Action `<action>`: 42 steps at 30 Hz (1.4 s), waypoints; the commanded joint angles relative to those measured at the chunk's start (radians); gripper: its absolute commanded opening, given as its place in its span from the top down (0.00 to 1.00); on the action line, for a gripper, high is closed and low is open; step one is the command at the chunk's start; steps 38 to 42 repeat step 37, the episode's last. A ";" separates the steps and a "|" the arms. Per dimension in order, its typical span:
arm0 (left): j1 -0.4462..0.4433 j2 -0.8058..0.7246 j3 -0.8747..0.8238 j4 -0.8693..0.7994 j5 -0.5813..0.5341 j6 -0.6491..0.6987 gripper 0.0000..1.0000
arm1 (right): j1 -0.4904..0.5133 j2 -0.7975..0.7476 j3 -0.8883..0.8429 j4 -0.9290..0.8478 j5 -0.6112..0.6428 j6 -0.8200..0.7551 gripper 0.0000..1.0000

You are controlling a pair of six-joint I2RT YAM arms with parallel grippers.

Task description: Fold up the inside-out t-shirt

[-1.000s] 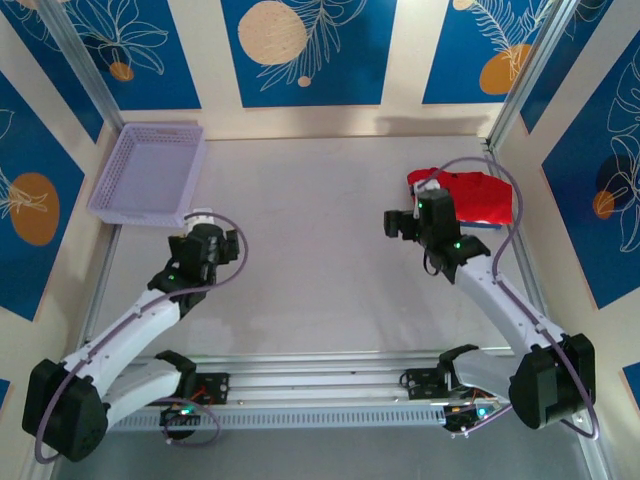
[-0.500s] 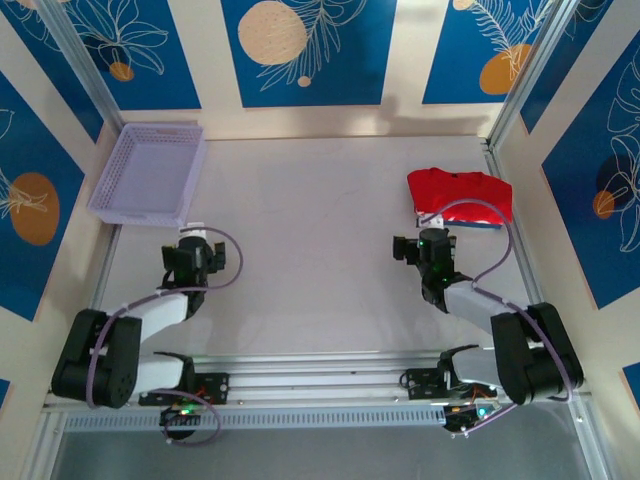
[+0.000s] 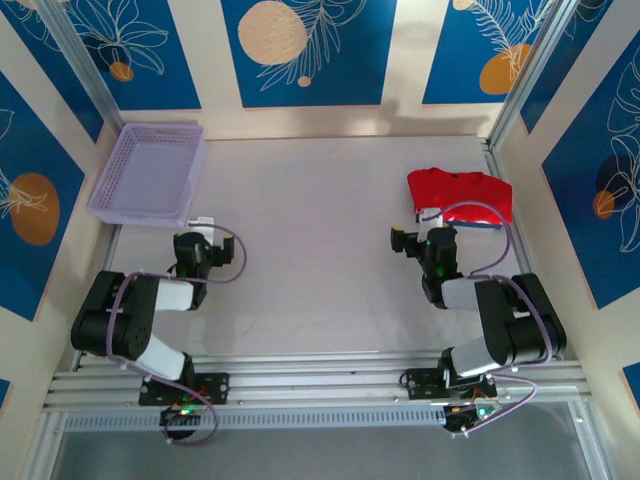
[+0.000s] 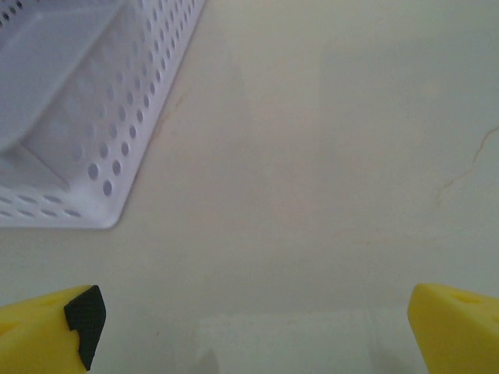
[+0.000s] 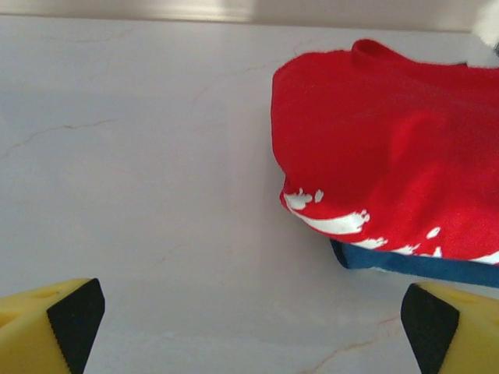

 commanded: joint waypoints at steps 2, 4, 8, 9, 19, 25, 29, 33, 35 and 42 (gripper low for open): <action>0.030 0.006 0.021 0.079 0.060 -0.008 0.00 | -0.079 0.047 0.008 0.098 -0.093 0.050 0.01; 0.029 0.006 0.021 0.078 0.060 -0.008 0.00 | -0.085 0.076 0.038 0.095 -0.087 0.063 0.01; 0.029 0.006 0.020 0.081 0.060 -0.008 0.00 | -0.118 0.062 0.055 0.024 -0.143 0.083 0.01; 0.029 0.005 0.018 0.084 0.059 -0.007 0.00 | -0.115 0.069 0.048 0.051 -0.136 0.079 0.01; 0.030 0.005 0.017 0.083 0.059 -0.007 0.00 | -0.115 0.064 0.053 0.034 -0.139 0.078 0.01; 0.029 0.005 0.017 0.083 0.060 -0.007 0.00 | -0.115 0.064 0.053 0.034 -0.139 0.079 0.01; 0.029 0.005 0.017 0.083 0.060 -0.007 0.00 | -0.115 0.064 0.053 0.032 -0.139 0.079 0.01; 0.029 0.005 0.017 0.083 0.060 -0.007 0.00 | -0.115 0.065 0.056 0.031 -0.139 0.078 0.01; 0.029 0.005 0.017 0.084 0.060 -0.007 0.00 | -0.115 0.064 0.055 0.031 -0.138 0.077 0.01; 0.029 0.005 0.017 0.084 0.060 -0.007 0.00 | -0.114 0.064 0.053 0.032 -0.139 0.077 0.01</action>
